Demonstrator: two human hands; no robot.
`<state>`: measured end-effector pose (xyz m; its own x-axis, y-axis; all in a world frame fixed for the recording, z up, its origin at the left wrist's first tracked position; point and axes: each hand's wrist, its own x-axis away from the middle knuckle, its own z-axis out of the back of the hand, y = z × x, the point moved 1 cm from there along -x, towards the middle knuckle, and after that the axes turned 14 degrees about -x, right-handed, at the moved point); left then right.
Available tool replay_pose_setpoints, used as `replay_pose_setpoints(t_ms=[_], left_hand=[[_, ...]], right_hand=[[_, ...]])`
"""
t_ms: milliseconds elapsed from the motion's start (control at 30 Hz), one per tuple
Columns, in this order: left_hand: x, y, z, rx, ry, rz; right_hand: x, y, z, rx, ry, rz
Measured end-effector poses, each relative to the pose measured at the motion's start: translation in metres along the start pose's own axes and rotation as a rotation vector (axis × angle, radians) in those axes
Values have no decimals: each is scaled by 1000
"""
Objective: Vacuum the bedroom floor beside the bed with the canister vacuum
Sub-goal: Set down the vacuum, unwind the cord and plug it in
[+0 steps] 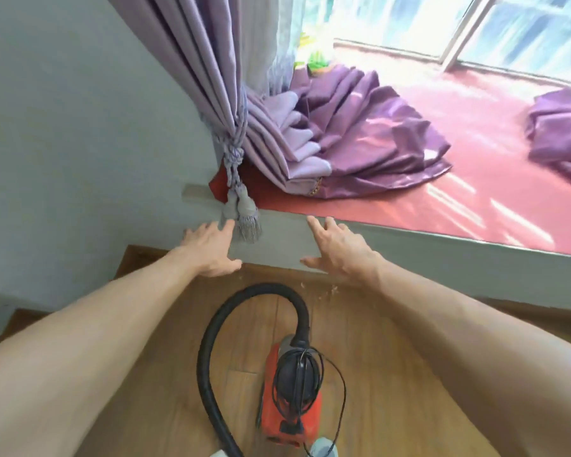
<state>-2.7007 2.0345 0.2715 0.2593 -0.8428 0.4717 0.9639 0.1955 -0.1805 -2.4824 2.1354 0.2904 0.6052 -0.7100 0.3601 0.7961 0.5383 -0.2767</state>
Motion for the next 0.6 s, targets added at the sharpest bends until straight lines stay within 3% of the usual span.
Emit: replay_pose_setpoints(t_ms=[300, 600], left_hand=[[75, -57, 229, -178, 290, 0], [146, -37, 362, -237, 376, -73]], right_hand=[[55, -56, 244, 161, 260, 105], [131, -57, 363, 191, 393, 46]])
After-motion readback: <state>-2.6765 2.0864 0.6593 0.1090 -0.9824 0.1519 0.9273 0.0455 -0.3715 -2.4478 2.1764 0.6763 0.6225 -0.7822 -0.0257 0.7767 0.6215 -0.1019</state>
